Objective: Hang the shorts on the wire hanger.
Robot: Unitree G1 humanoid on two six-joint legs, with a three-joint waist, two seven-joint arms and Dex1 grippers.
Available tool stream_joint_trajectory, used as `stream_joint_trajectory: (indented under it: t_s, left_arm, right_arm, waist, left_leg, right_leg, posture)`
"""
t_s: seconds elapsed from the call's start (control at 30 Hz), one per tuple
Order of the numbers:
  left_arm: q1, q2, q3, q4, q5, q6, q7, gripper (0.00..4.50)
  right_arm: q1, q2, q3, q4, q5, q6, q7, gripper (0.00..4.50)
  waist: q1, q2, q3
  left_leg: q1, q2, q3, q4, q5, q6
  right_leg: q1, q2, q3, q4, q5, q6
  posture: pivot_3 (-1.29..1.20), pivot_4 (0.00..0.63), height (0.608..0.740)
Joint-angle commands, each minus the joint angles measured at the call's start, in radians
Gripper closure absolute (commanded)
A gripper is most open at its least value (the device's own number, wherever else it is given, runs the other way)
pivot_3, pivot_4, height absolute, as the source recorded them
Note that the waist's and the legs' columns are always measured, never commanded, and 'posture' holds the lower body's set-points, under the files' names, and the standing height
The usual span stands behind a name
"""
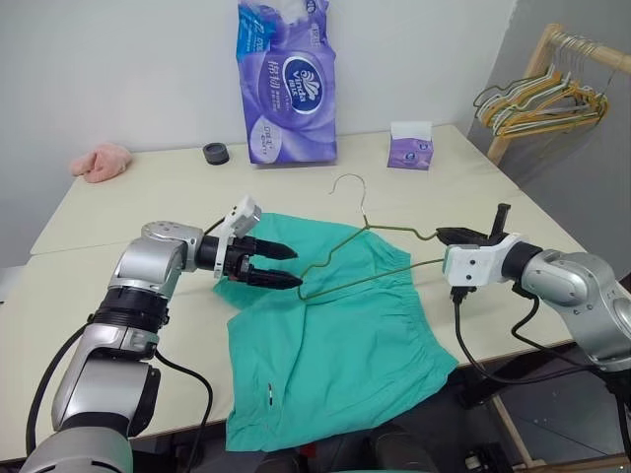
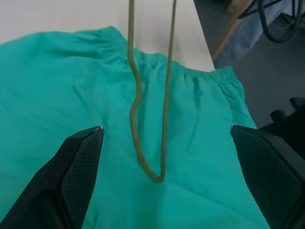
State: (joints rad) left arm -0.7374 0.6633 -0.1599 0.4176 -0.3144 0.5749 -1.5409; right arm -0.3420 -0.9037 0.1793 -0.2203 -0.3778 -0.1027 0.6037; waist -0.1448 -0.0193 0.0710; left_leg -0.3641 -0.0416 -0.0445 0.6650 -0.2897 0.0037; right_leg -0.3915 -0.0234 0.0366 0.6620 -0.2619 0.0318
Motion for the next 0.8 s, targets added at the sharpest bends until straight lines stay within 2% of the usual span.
stream_joint_trajectory:
  t_s: [0.03,0.4,0.5,0.8]
  left_arm:
    - [0.010,0.010,-0.016,-0.057,-0.010,0.009,-0.022,0.00]
    - [0.057,0.015,-0.038,-0.092,-0.011,0.030,-0.033,0.00]
    - [0.066,0.015,-0.037,-0.102,-0.014,0.041,-0.035,0.63]
    - [0.082,0.003,-0.041,-0.111,-0.014,0.048,-0.037,3.41]
  right_arm:
    - [-0.035,0.014,-0.040,-0.032,-0.010,-0.040,-0.022,4.45]
    - [-0.049,0.058,-0.053,-0.024,-0.010,-0.091,-0.032,4.45]
    - [-0.050,0.062,-0.058,-0.018,-0.005,-0.099,-0.033,4.50]
    - [-0.049,0.078,-0.068,-0.017,0.001,-0.108,-0.029,4.50]
  waist:
    - [0.000,0.000,0.000]
    - [0.000,0.000,0.000]
    - [0.001,0.000,0.000]
    - [0.000,0.000,0.000]
  left_leg:
    - [0.000,0.000,0.000,0.000,0.000,0.000]
    - [0.000,0.000,0.000,0.000,0.000,0.000]
    - [0.000,0.000,0.000,0.000,0.000,0.000]
    - [0.000,0.000,0.000,0.000,0.000,0.000]
  right_leg:
    - [0.000,0.000,0.000,0.000,0.000,0.000]
    - [0.000,0.000,0.000,0.000,0.000,0.000]
    - [0.000,0.000,0.000,0.000,0.000,0.000]
    - [0.000,0.000,0.000,0.000,0.000,0.000]
  posture:
    - [-0.22,0.049,0.740]
    - [-0.21,0.052,0.740]
    - [-0.21,0.054,0.740]
    - [-0.22,0.054,0.740]
